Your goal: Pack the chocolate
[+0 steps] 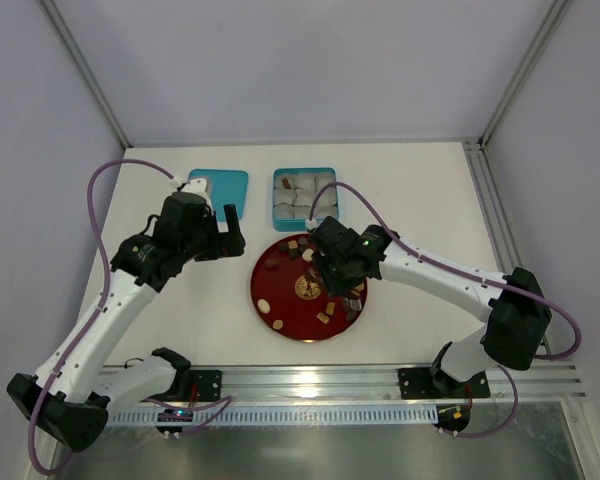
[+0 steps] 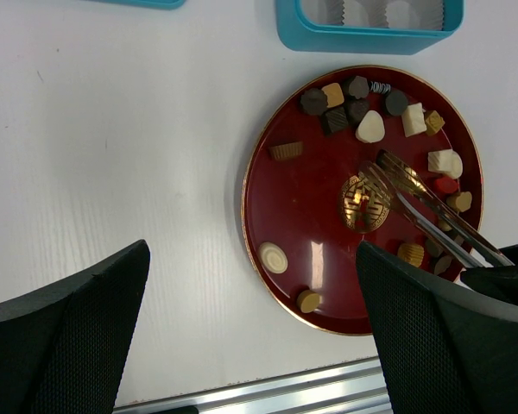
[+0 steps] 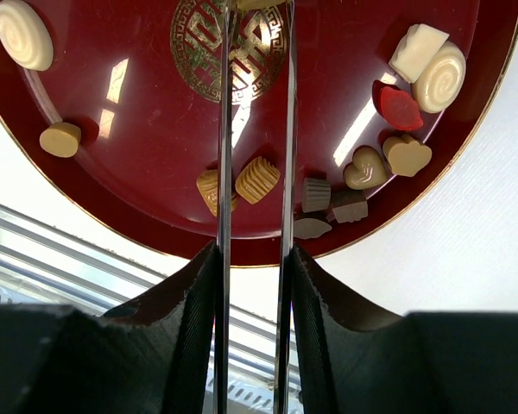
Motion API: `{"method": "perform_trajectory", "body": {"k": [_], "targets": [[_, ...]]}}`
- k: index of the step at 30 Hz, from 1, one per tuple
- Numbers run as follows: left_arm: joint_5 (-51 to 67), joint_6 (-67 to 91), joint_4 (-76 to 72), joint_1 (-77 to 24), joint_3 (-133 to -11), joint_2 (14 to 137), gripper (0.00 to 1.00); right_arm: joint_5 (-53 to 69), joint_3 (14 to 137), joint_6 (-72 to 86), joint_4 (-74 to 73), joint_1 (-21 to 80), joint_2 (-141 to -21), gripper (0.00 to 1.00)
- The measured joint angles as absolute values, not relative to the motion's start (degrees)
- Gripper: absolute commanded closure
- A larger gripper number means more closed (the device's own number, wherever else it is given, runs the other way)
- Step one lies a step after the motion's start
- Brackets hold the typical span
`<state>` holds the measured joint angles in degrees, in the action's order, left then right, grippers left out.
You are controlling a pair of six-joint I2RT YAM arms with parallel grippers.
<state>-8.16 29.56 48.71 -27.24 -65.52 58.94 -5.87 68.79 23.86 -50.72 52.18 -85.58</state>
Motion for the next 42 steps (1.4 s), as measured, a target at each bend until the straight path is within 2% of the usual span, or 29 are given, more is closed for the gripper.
{"method": "perform_trajectory", "body": {"k": [9, 30, 37, 42], "targets": [[-8.4, 29.5, 48.7, -27.2, -65.5, 58.9, 0.0, -6.1, 69.0, 23.8, -50.9, 52.2, -85.6, 0.68], [-8.4, 29.6, 48.7, -27.2, -65.5, 58.8, 0.0, -7.7, 74.5, 22.5, -53.9, 51.4, -85.6, 0.68], [-8.4, 29.6, 48.7, -27.2, -65.5, 58.8, 0.0, -4.9, 80.8, 20.2, -54.6, 44.4, -85.7, 0.68], [-8.4, 29.5, 48.7, -27.2, -65.5, 58.8, 0.0, -3.7, 90.3, 18.0, -54.2, 38.0, -89.6, 0.68]]}}
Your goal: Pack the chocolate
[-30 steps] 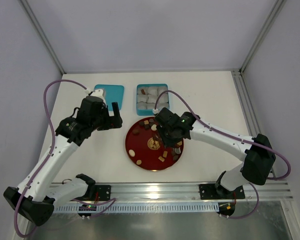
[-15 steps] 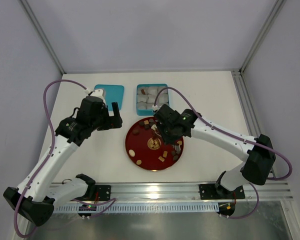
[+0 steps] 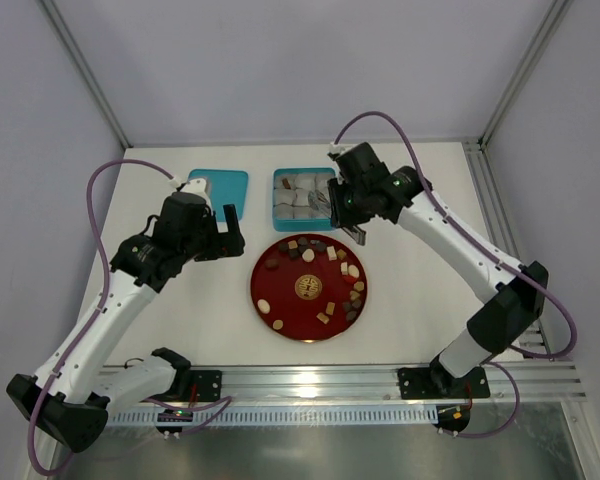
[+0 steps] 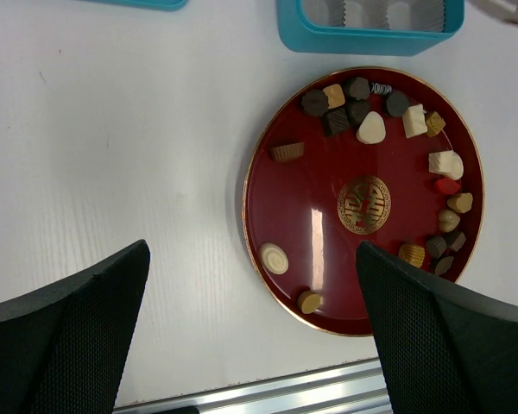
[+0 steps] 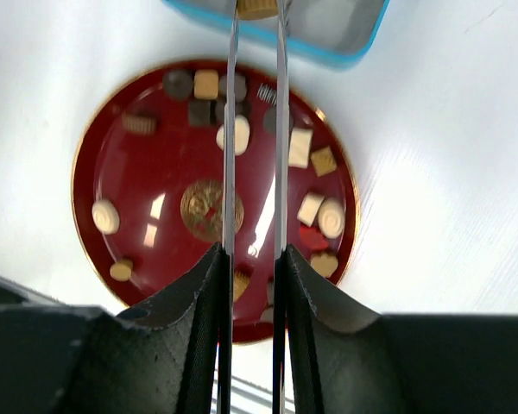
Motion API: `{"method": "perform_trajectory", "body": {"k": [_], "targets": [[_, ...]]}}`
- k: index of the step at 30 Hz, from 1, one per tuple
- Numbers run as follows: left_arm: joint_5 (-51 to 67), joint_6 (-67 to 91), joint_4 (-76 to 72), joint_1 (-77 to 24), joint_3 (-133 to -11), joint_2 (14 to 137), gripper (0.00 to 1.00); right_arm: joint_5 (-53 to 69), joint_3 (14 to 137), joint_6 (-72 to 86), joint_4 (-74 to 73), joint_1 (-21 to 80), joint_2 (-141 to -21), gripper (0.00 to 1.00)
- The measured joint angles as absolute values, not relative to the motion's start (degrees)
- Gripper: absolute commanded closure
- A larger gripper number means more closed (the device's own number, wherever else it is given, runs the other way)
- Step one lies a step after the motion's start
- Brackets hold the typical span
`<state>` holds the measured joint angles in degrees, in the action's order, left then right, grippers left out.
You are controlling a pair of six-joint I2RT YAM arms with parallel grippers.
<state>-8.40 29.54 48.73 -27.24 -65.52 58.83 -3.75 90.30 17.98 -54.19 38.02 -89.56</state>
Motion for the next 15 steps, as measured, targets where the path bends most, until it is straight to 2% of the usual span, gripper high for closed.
{"method": "perform_trajectory", "body": {"k": [9, 15], "targets": [[-8.4, 29.5, 48.9, -27.2, -65.5, 58.8, 0.0, -3.5, 110.3, 14.5, -51.9, 31.6, -107.5, 0.68], [-8.6, 29.4, 49.6, -27.2, -65.5, 58.8, 0.0, -3.4, 115.8, 13.5, -50.6, 29.9, -116.6, 0.68]]}}
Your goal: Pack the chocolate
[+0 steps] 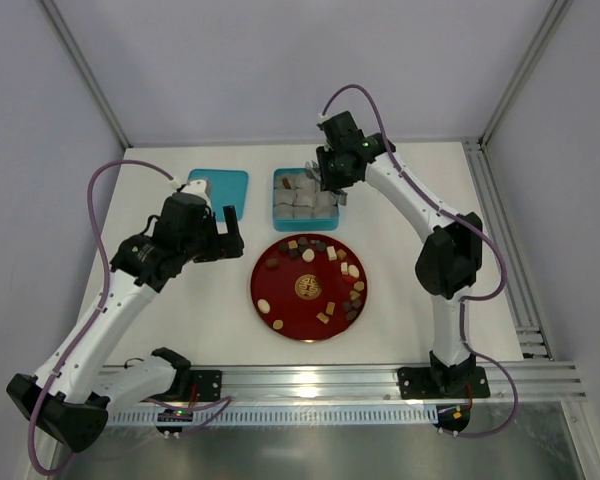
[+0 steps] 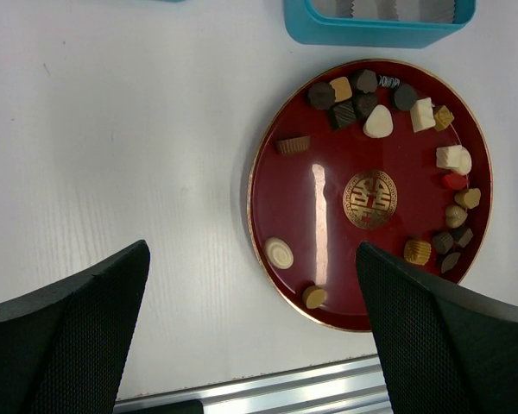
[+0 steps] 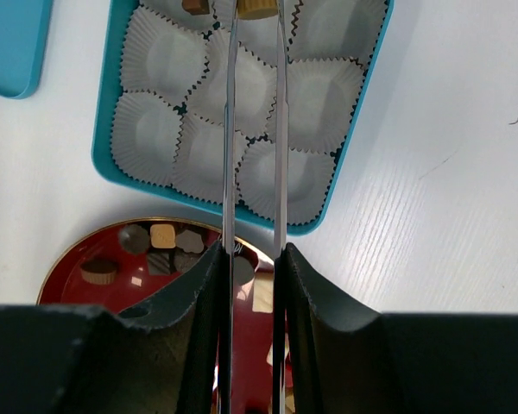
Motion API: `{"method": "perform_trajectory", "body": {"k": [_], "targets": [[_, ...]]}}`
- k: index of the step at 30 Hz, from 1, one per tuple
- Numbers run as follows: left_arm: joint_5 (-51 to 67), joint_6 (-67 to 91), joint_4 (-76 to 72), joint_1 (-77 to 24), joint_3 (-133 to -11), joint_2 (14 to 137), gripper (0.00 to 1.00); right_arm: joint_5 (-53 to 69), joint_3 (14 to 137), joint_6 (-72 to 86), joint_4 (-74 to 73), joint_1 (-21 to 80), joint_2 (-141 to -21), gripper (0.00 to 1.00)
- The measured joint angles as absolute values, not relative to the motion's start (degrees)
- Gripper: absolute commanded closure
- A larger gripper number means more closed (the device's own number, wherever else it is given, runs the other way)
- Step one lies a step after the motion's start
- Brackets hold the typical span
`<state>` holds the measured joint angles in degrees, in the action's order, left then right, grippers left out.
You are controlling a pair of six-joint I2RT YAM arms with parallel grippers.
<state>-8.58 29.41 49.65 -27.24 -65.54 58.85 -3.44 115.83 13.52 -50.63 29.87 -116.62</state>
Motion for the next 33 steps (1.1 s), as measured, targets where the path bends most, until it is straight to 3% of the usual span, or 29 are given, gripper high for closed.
{"method": "perform_trajectory", "body": {"k": [33], "targets": [[-9.0, 29.4, 50.1, -27.2, -65.5, 58.8, 0.0, -3.7, 117.6, 12.4, -47.4, 29.5, -124.0, 0.66]]}}
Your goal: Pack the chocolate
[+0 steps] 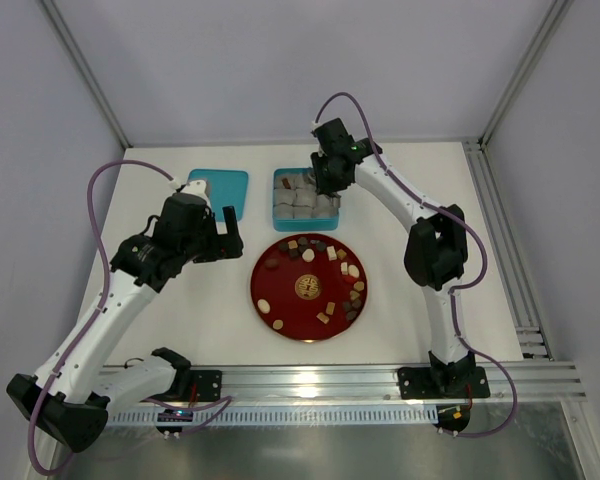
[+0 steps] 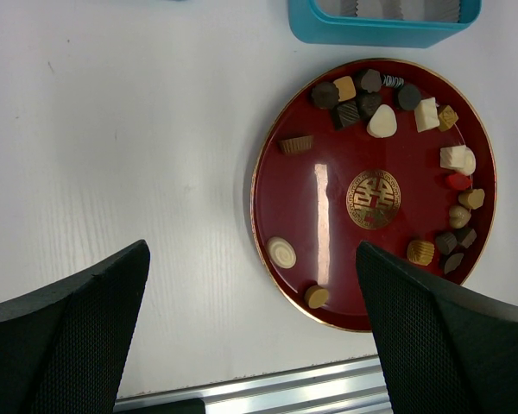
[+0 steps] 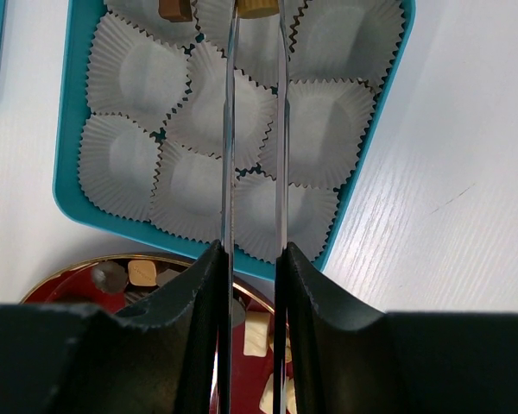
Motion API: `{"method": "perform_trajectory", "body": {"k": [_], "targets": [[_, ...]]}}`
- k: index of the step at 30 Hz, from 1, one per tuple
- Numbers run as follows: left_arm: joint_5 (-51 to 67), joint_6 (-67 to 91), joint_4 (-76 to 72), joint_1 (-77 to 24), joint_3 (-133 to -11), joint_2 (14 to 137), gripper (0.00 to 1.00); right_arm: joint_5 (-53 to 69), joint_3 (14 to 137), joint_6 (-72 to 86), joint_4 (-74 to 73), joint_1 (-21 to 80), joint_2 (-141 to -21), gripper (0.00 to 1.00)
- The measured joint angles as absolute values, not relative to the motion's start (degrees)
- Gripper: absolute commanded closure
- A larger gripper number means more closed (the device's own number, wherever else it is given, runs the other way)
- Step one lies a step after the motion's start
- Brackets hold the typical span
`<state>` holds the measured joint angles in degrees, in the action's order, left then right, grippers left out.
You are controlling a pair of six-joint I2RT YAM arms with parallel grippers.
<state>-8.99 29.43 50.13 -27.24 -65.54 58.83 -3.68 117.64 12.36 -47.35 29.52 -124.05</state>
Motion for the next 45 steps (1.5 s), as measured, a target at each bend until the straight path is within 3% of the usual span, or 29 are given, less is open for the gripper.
{"method": "perform_trajectory", "body": {"k": [24, 27, 45], "targets": [[-9.0, 29.4, 50.5, -27.2, -65.5, 58.8, 0.0, -3.7, 117.7, 12.3, -47.0, 29.6, -125.7, 0.61], [-9.0, 29.4, 50.5, -27.2, -65.5, 58.8, 0.0, -3.6, 117.7, 12.4, -47.1, 29.7, -126.2, 0.56], [-9.1, 29.4, 50.5, -27.2, -65.5, 58.8, 0.0, -4.4, 122.1, 12.2, -48.6, 30.0, -126.5, 0.55]]}}
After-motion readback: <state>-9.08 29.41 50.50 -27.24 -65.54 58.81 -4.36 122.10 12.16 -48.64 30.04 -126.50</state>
